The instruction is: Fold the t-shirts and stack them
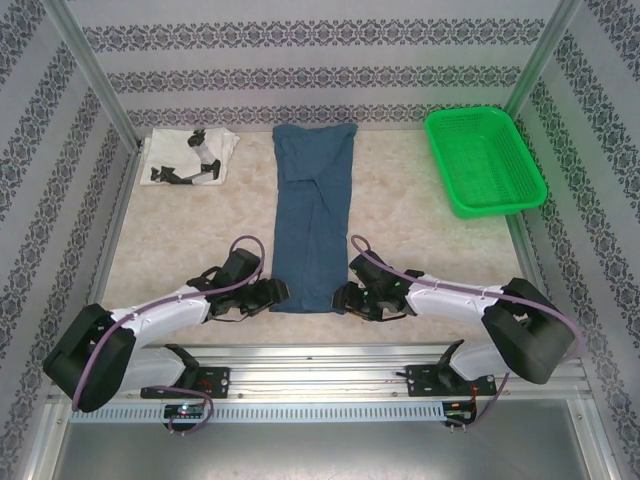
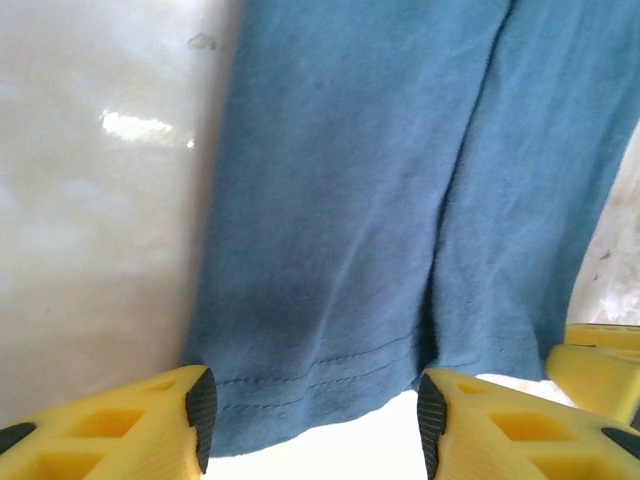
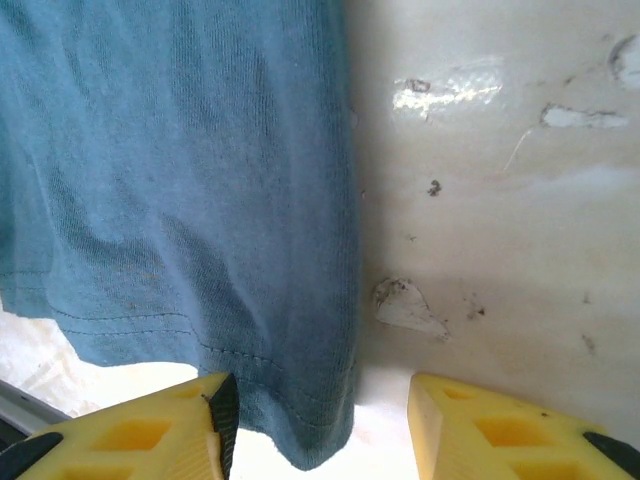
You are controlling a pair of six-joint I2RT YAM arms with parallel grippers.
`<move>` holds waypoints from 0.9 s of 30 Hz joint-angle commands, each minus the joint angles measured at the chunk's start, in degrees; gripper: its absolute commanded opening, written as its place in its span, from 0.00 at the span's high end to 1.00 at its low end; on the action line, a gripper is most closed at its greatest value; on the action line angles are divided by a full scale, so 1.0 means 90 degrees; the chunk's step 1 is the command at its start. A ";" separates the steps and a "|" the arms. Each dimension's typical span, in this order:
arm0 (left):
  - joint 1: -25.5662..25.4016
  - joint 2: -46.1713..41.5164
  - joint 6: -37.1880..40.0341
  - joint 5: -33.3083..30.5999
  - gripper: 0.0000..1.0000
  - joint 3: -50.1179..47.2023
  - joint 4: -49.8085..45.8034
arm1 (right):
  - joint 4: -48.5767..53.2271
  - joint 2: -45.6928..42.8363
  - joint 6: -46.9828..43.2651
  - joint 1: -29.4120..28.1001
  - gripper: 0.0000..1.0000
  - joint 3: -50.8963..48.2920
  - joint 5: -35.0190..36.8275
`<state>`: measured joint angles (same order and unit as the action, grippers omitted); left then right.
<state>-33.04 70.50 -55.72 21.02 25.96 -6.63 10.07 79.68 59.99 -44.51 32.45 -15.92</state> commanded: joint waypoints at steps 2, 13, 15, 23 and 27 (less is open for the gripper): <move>-0.0055 0.0046 0.0131 0.0004 0.49 -0.0130 -0.0296 | -0.0245 0.0296 -0.0102 -0.0074 0.54 0.0155 0.0002; -0.0051 0.1151 0.0602 0.0071 0.88 0.0280 -0.0282 | -0.0331 0.0730 -0.0280 0.0081 0.70 0.0479 -0.0046; -0.0050 0.1123 0.0656 0.0065 0.97 0.0270 -0.0350 | -0.0374 0.0826 -0.0291 0.0080 0.75 0.0545 -0.0111; -0.0050 0.0975 0.0777 0.0063 1.00 0.0324 -0.0398 | -0.0632 0.0967 -0.0331 0.0315 1.00 0.0535 -0.0213; -0.0050 0.0518 0.0836 0.0132 1.00 0.0317 -0.0467 | -0.0565 0.0630 -0.0374 0.0400 1.00 0.0535 -0.0154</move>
<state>-33.04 77.84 -49.93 22.87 29.23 -6.70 12.36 85.67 58.02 -41.60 36.95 -19.33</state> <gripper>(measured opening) 0.060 0.046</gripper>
